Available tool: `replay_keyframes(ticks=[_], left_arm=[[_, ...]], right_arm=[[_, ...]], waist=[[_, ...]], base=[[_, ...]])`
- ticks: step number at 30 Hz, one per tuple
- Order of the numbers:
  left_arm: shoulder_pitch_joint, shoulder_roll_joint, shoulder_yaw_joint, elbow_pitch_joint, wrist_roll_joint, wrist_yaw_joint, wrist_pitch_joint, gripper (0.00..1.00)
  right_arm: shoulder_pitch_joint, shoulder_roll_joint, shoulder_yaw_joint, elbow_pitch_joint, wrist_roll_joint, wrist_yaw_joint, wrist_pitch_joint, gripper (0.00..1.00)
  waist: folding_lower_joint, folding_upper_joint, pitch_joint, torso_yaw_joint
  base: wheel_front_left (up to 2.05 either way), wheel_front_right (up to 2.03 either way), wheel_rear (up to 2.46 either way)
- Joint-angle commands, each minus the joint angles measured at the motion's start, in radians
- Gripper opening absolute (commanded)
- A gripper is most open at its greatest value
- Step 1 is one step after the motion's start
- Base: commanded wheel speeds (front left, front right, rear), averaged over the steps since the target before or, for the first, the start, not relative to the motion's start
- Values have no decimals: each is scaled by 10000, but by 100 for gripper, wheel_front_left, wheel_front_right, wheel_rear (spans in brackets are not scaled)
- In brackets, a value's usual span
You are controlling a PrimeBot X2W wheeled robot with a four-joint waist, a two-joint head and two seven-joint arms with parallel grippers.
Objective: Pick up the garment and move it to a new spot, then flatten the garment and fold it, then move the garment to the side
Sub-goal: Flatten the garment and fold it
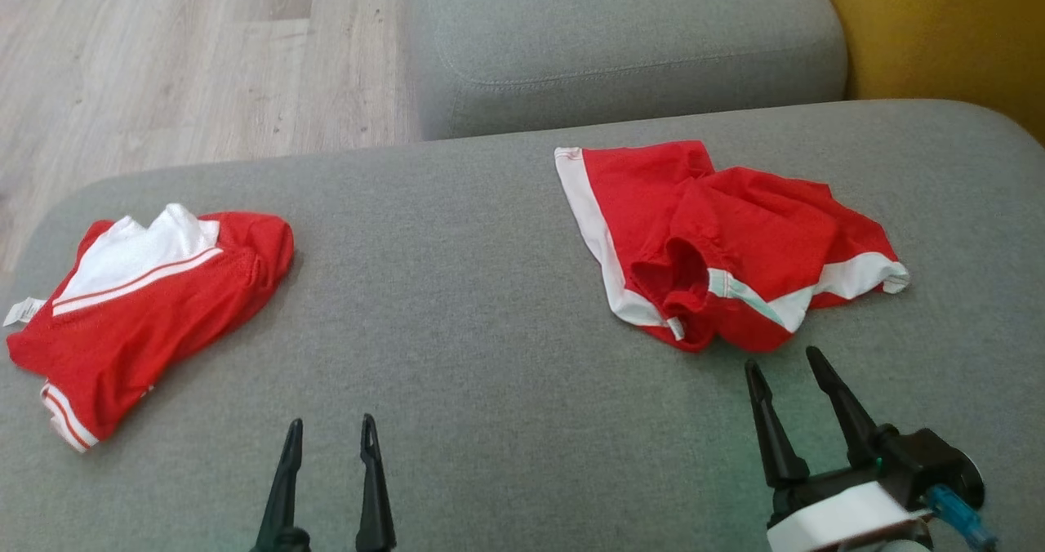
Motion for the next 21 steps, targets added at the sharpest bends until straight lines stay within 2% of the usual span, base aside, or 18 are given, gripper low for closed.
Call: replay_keyframes(ticks=[1,9,12,17,21], left_arm=[[-466,-72,239,-268,93,-2,-97,100],[-517,-72,242,-271,135,2,-97,100],[-689,-72,184,-183,87,-175,-97,100],[-1788,-72,-358,201,-179,-1019,-97,100],[-2996,-72,-1109,876,-1269,-1857,-97,100]], right_arm=[[-447,-84,165,-343,9,-7,4,100],[-494,-72,183,-331,33,-7,4,100],[-577,-56,192,-327,63,-7,4,100],[-821,-57,534,-276,92,-7,4,100],[-1139,-16,693,-266,189,-7,4,100]], waist=[[0,0,34,16],[0,0,144,-19],[0,0,277,-159],[0,0,678,-736],[0,0,1063,-1501]], base=[[0,0,0],[0,0,0],[0,0,0],[0,0,0],[0,0,0]])
